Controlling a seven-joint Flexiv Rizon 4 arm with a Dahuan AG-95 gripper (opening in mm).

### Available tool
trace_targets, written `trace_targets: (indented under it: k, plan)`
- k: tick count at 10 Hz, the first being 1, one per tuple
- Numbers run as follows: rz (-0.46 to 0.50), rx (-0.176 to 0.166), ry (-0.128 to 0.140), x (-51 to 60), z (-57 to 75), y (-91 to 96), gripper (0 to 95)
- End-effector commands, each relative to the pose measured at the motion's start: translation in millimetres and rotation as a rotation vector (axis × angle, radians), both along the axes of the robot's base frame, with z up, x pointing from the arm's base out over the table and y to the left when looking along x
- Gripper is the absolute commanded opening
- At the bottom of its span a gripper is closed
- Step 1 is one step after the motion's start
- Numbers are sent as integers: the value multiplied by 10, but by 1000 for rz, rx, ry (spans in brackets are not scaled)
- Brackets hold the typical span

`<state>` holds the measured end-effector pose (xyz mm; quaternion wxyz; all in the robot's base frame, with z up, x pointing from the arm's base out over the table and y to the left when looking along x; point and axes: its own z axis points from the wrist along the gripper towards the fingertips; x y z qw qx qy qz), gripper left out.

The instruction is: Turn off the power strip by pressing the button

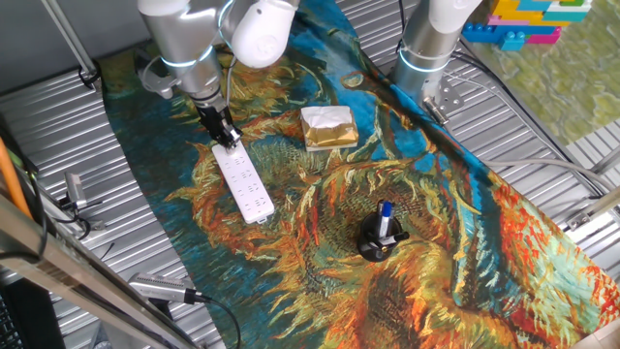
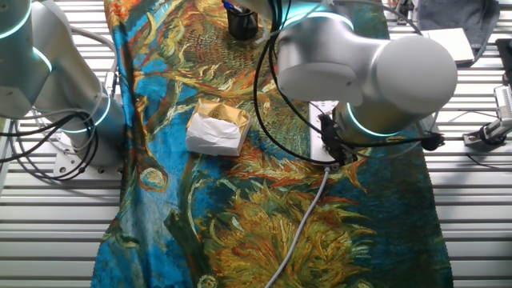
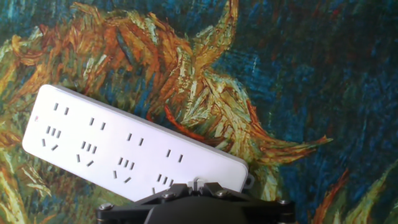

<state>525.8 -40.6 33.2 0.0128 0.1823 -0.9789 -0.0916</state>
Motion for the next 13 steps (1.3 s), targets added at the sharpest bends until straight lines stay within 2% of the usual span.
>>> trace_targets:
  k: [1,2,3,4,5,7,8,11,13]
  plan:
    - [3,2,-1,8,-74,-8,0]
    - [4,12,2,11,-96,-10,0]
    - [-12,49,23,3,-47,-14,0]
    - [-19,42,30,-6,63,-2,0]
    - [-31,21,33,-9,211,18,0]
    - [-21,-46,24,-15,364,47,0]
    - [-23,-52,20,-19,383,52,0]
    - [-31,-153,11,-16,609,119,0]
    - [-44,-209,15,-22,627,126,0]
